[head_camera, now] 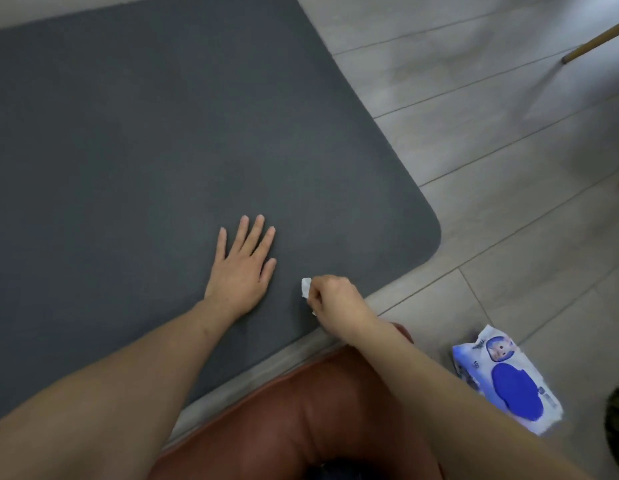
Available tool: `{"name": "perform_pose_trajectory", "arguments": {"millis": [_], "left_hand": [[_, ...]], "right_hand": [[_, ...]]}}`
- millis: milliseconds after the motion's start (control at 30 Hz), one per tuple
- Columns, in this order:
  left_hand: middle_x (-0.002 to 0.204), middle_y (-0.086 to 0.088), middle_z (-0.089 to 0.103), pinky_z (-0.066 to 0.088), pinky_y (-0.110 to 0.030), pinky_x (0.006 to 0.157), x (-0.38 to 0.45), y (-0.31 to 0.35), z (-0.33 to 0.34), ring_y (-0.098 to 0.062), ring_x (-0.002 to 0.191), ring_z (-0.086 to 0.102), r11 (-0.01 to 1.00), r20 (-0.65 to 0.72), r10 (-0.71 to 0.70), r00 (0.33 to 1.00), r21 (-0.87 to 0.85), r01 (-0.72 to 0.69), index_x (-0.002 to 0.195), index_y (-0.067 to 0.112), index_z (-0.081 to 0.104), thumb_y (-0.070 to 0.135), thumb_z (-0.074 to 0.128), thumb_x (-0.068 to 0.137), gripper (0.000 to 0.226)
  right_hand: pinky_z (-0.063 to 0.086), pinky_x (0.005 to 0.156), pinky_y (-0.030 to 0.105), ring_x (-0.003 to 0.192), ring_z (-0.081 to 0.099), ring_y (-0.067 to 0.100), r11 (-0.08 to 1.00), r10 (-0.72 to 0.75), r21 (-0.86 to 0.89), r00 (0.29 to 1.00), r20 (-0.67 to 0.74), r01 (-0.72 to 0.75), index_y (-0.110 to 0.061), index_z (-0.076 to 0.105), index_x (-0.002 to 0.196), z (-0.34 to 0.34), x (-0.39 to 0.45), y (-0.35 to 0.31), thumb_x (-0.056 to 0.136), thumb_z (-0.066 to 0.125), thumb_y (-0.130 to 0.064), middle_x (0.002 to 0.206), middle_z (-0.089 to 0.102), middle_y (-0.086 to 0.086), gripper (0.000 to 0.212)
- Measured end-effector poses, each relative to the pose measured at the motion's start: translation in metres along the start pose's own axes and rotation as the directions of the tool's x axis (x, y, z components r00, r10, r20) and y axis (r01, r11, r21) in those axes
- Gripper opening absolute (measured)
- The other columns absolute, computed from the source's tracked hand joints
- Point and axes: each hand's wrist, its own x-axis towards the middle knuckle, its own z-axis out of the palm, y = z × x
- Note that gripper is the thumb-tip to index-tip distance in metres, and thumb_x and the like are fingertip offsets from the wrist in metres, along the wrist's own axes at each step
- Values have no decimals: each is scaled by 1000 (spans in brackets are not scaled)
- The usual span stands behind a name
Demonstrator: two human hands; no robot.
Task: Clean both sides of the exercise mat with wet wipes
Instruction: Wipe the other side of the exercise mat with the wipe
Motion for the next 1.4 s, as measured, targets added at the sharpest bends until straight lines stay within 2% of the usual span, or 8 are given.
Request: {"name": "perform_pose_trajectory", "arguments": {"millis": [167,300,767,900,1067,1200,1300,1400], "left_hand": [[174,-2,-2,-1,-56,128,-33,-36,-9,-21,160,-9,988,-16,-146,989,-45,145,165,29,20,44,28,107,60],[174,-2,5,2,-58,128,-20,-88,-31,-23,161,-3,958,-71,-282,957,-65,278,163,31,26,41,30,108,56],[174,1,-11,-9,-68,122,93,-287,-101,-20,158,-19,856,-77,-512,855,-118,503,165,40,7,50,13,108,58],[173,6,-12,-9,-73,119,125,-358,-121,-21,158,-21,838,-117,-546,830,-94,538,163,48,5,57,10,106,58],[173,7,-11,-7,-75,118,132,-371,-114,-22,157,-22,847,-150,-529,835,-38,530,161,51,1,59,9,102,60],[174,6,-7,-8,-74,118,133,-375,-115,-22,158,-21,846,-128,-532,837,-47,531,161,51,0,59,7,101,60],[172,7,14,-3,-71,120,132,-379,-124,-23,159,1,854,-136,-520,843,-99,510,157,55,21,56,20,104,53],[149,6,49,9,-74,118,144,-415,-145,-24,139,40,900,-207,-434,877,-64,430,138,43,56,48,32,100,45]], "right_hand": [[34,68,23,75,53,21,987,-46,138,962,-268,85,-9,58,83,28,18,-28,97,55,-11,87,58,3,15],[32,62,26,64,45,19,978,-110,112,892,-438,176,-12,49,74,28,70,-71,91,61,0,75,49,2,24],[46,67,41,80,49,24,959,-218,8,753,-621,285,-5,61,81,-19,304,-204,99,56,-11,83,54,7,19],[43,71,40,86,50,28,963,-108,112,728,-677,247,-3,64,89,-46,394,-265,98,55,-12,89,56,11,16],[41,73,33,90,53,28,961,-40,164,696,-717,224,-6,67,105,-65,473,-325,101,52,-18,97,56,10,19],[37,69,26,84,55,26,955,6,175,574,-819,240,-6,67,100,-52,484,-331,98,58,-14,91,58,9,13],[33,70,20,84,55,25,960,-22,143,571,-821,242,-6,67,101,-53,485,-327,97,59,-13,90,58,8,11],[29,70,17,82,53,24,962,-5,156,589,-808,222,-6,65,98,-59,488,-330,98,58,-14,89,57,6,10]]}}
